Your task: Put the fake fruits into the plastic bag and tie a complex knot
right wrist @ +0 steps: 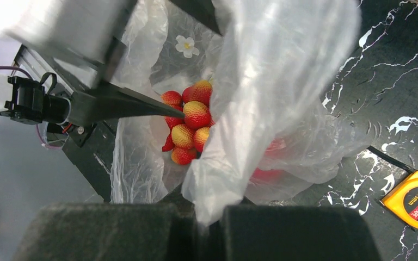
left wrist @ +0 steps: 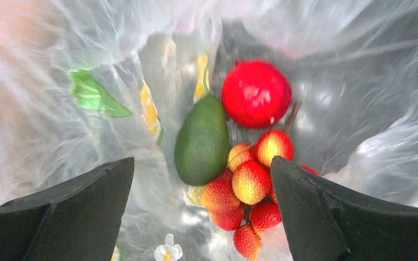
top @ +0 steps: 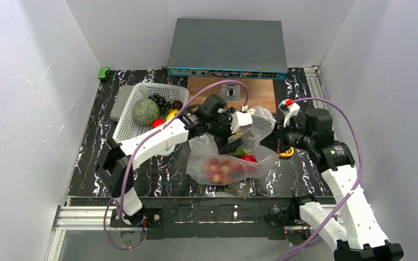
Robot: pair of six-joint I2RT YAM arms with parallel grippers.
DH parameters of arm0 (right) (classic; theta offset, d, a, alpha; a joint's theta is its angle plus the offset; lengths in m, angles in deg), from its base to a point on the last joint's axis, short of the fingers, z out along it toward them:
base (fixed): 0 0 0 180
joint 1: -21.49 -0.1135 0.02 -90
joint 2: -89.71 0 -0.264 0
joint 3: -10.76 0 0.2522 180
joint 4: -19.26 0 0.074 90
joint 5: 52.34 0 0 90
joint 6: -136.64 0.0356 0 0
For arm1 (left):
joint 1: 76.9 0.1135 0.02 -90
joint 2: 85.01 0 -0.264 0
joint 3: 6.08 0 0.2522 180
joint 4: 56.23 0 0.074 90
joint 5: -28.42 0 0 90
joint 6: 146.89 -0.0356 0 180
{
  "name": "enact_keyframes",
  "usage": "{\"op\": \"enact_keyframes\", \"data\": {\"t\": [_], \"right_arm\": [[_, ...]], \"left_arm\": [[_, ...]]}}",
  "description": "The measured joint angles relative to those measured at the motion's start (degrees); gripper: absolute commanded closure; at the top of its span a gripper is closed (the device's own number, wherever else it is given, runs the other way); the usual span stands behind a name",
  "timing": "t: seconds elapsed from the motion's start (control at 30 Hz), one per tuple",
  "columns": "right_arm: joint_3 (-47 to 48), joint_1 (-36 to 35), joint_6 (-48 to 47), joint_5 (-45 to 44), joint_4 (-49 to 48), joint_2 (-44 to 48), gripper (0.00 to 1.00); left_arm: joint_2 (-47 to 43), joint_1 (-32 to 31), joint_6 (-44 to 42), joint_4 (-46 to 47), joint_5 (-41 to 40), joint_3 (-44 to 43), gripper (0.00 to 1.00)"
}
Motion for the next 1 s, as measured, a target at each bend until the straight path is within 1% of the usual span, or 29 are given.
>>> {"op": "enact_keyframes", "data": {"t": [0.2,0.3,0.4,0.47,0.53,0.6,0.63,0.67,0.77,0.87,1.0], "right_arm": [[-0.66,-0.09,-0.35,-0.04,0.00,1.01,0.99],[-1.25,-0.09,-0.66,-0.09,0.26,1.53,0.99],[-1.70,-0.09,-1.11,-0.13,0.22,1.75,0.99],[-1.86,-0.09,-1.31,-0.24,0.24,1.77,0.99],[-1.90,-0.09,-1.44,-0.26,0.22,1.77,0.99],[-1.90,-0.09,-1.53,-0.24,0.17,1.77,0.99],[-1.90,-0.09,-1.55,-0.24,0.17,1.77,0.99],[-1.90,-0.09,-1.55,-0.24,0.17,1.77,0.99],[-1.90,-0.09,-1.55,-0.20,0.09,1.79,0.99],[-1.90,-0.09,-1.53,-0.20,-0.07,1.77,0.99],[-1.90,-0.09,-1.55,-0.17,-0.07,1.77,0.99]], "left_arm": [[-2.60,0.44,4.90,-1.62,1.29,-11.61,0.05],[-6.51,2.36,8.50,-0.87,3.08,-14.19,0.05],[-11.98,7.61,11.54,-0.79,4.83,-14.10,0.06],[-15.98,13.25,12.57,-0.94,6.12,-12.70,0.07],[-20.63,20.50,12.11,-2.73,7.34,-9.66,0.08],[-24.70,27.82,10.01,-5.46,8.37,-5.77,0.09],[-26.18,30.42,8.66,-6.80,8.59,-4.00,0.10],[-27.96,34.03,6.05,-8.94,9.25,-1.27,0.10],[-30.18,40.76,-1.75,-14.25,9.86,5.07,0.13],[-29.14,44.96,-10.56,-17.97,9.53,10.80,0.16],[-23.19,47.47,-21.88,-20.52,7.98,15.34,0.17]]}}
